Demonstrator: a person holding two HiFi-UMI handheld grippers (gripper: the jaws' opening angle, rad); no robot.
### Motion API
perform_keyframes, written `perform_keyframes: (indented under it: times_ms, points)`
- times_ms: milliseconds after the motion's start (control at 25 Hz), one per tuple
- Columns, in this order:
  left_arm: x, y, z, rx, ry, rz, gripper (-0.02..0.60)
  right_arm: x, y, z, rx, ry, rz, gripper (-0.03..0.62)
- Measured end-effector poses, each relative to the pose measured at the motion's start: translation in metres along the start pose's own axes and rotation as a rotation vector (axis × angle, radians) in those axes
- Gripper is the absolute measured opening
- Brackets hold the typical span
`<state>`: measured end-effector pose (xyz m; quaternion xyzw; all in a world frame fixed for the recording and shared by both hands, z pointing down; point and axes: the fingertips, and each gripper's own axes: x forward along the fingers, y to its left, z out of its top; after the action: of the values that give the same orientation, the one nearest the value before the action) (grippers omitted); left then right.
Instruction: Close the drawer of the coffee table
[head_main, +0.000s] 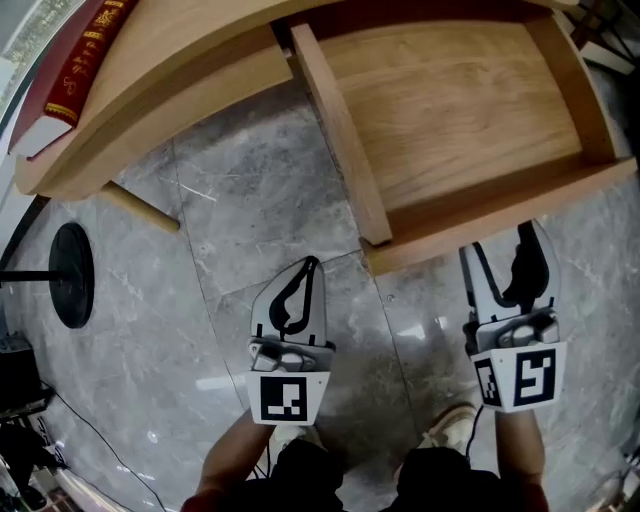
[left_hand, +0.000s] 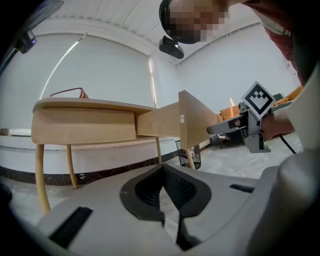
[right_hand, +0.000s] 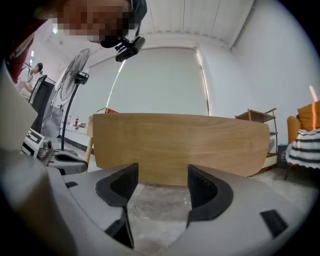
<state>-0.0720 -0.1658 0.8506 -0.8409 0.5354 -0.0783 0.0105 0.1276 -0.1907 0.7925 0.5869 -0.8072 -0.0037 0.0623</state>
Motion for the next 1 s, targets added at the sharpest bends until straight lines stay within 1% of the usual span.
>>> perform_keyframes:
  times_ms: [200, 480, 880, 1000]
  points:
    - [-0.002, 0.003, 0.008, -0.004, -0.006, -0.001, 0.005, 0.006, -0.005, 0.006, 0.011, 0.0, -0.014, 0.304]
    - [-0.003, 0.003, 0.02, -0.002, -0.039, -0.001, 0.006, 0.007, -0.007, 0.01, 0.008, 0.005, -0.013, 0.311]
    - [-0.003, 0.006, 0.027, 0.002, -0.044, 0.001, 0.005, 0.008, -0.008, 0.012, 0.006, 0.016, -0.006, 0.316]
    - [-0.003, 0.005, 0.03, 0.006, -0.058, -0.002, 0.005, 0.012, -0.011, 0.018, 0.007, 0.01, -0.004, 0.315]
